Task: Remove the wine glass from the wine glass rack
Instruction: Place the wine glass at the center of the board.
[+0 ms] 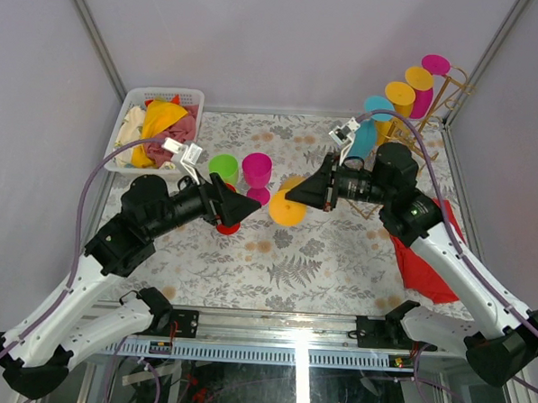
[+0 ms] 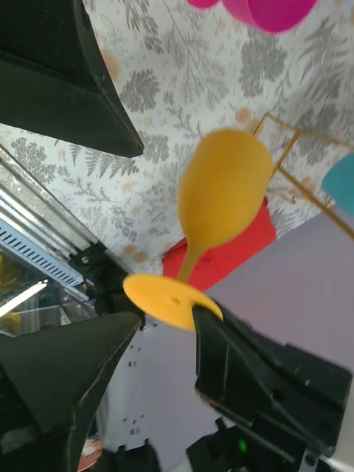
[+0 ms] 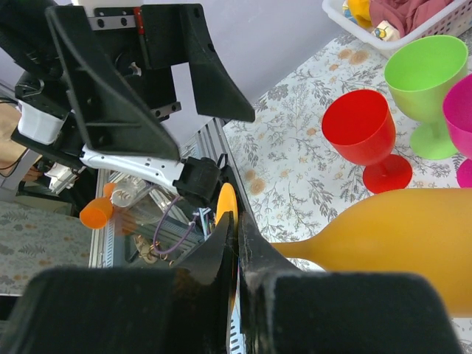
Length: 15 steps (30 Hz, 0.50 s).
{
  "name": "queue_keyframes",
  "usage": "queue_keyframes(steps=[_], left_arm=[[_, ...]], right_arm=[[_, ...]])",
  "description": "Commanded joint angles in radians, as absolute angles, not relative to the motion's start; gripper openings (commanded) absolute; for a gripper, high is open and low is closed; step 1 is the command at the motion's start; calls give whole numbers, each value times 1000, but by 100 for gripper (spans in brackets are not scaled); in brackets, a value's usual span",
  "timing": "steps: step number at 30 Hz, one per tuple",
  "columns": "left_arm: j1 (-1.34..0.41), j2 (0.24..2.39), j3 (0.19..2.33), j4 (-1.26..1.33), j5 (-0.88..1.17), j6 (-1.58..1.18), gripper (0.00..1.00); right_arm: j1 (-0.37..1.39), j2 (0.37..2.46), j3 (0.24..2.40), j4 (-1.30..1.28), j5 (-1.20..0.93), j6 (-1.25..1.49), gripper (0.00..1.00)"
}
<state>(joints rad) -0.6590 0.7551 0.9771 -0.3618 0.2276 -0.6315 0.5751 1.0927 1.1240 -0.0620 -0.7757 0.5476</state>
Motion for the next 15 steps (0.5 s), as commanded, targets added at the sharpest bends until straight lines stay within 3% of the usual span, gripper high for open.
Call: queue_keyframes(steps=[1, 6, 15], left_arm=[[-653, 775, 959, -201, 413, -678, 83], [-654, 822, 944, -132, 519, -740, 72], [-655, 809, 941, -130, 502, -732, 56]], right_arm=[[637, 1123, 1140, 110, -764, 578, 0], [671, 1150, 1130, 205, -784, 609, 0], [676, 1142, 1115, 224, -769, 631, 0]])
